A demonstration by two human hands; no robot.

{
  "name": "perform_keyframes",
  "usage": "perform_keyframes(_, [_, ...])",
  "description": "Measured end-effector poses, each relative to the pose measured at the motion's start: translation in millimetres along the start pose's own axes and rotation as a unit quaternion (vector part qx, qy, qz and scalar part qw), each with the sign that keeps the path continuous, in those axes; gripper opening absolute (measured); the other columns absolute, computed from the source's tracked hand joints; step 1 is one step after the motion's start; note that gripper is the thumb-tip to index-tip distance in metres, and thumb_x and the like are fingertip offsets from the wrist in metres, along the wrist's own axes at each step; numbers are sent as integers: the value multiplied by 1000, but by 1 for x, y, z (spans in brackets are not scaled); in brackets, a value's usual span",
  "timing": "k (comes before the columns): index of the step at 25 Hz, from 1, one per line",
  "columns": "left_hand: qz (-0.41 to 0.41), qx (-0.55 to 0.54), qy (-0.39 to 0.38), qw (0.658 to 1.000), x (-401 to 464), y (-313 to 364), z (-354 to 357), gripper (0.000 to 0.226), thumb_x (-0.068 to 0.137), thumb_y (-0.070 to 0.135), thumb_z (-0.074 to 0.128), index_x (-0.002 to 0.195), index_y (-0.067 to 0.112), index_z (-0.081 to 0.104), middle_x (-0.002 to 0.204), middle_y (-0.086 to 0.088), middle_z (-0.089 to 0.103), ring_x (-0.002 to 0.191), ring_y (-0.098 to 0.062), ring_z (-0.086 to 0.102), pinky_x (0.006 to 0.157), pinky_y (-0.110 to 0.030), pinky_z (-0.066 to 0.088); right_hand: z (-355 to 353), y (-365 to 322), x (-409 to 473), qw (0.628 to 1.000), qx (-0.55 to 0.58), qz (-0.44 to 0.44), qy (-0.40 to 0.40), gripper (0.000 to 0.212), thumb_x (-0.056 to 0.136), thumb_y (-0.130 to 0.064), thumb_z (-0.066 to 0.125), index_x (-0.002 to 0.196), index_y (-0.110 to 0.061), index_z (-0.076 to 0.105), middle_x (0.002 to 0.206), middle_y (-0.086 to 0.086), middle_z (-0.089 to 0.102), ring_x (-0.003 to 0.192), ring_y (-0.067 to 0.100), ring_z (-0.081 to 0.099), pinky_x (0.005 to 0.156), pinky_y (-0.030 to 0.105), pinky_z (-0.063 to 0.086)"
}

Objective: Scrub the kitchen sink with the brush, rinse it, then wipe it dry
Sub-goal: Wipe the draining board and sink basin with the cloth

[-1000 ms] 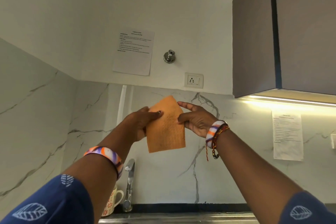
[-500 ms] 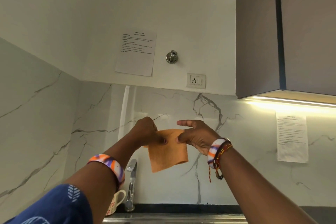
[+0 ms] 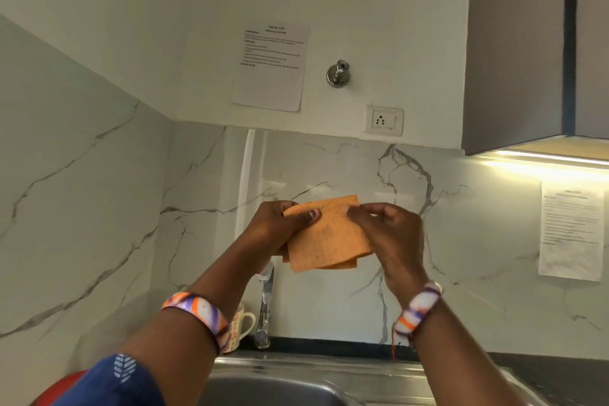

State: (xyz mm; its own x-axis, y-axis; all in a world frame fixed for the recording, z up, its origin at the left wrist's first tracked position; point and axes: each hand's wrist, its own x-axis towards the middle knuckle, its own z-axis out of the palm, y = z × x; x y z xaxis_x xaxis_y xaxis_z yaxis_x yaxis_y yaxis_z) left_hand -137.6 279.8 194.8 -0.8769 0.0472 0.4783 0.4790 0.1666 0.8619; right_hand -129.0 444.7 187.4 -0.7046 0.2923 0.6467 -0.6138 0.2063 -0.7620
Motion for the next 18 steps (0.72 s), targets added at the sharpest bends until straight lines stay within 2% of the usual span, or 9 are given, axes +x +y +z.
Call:
perform_keyframes(2, [-23,-57,38,997,6,-11,1,21,88,25,64,89,5,58,83,-13,57,67,-21,57,58,-30,50,17,20,-14,973,193,125,3,19,76,-35,70,87,-21,63,95,5,64,88,19,59,71,31,48])
perform_keyframes(4, [-68,-117,106,985,13,-27,4,19,89,22,65,81,7,56,79,-12,56,70,-25,57,63,-34,54,41,42,-33,855,418,288,-104,57,67,-48,71,110,-15,56,113,15,60,104,28,58,82,39,50])
perform_keyframes(6, [-128,-160,151,967,21,-53,8,22,88,21,65,75,8,55,74,-10,55,69,-25,55,70,-38,54,71,66,-49,777,496,360,-144,95,41,-50,85,121,-11,52,118,22,60,105,35,60,85,45,52])
perform_keyframes(8, [-177,-170,151,957,26,-82,8,23,88,21,66,73,7,54,70,-11,53,65,-23,52,66,-36,49,96,90,-53,751,509,400,-134,91,39,-40,88,117,-7,56,105,20,66,92,32,65,85,45,50])
perform_keyframes(10, [-234,-125,115,957,27,-116,4,19,88,20,64,89,3,58,84,-15,60,73,-26,58,69,-34,51,114,118,-51,760,473,435,-97,49,67,-23,74,110,-7,58,88,17,69,84,30,64,84,44,49])
perform_keyframes(12, [-294,-33,51,954,25,-152,-8,35,88,20,64,114,-2,55,106,-17,63,92,-29,63,75,-35,54,118,150,-47,771,426,468,-63,18,88,-4,49,105,-6,54,81,19,68,89,34,61,79,48,52])
perform_keyframes(15, [-311,174,-4,934,12,-205,-45,39,87,28,65,116,6,51,112,-7,59,98,-22,57,79,-28,48,107,203,-51,846,269,458,-46,11,93,0,43,97,-5,52,81,16,64,78,29,63,65,40,56])
perform_keyframes(17, [-315,360,-46,877,-4,-241,-72,48,89,33,61,128,8,49,127,-8,55,113,-24,55,89,-26,44,103,237,-52,904,83,416,-51,12,95,-2,44,98,-8,54,88,14,61,76,26,58,59,33,54])
perform_keyframes(18, [-321,433,-70,839,-14,-260,-82,51,89,35,59,131,8,48,133,-9,52,118,-25,52,92,-28,43,104,255,-50,917,-6,396,-41,14,95,-4,46,103,-7,56,97,18,61,84,30,58,67,36,54])
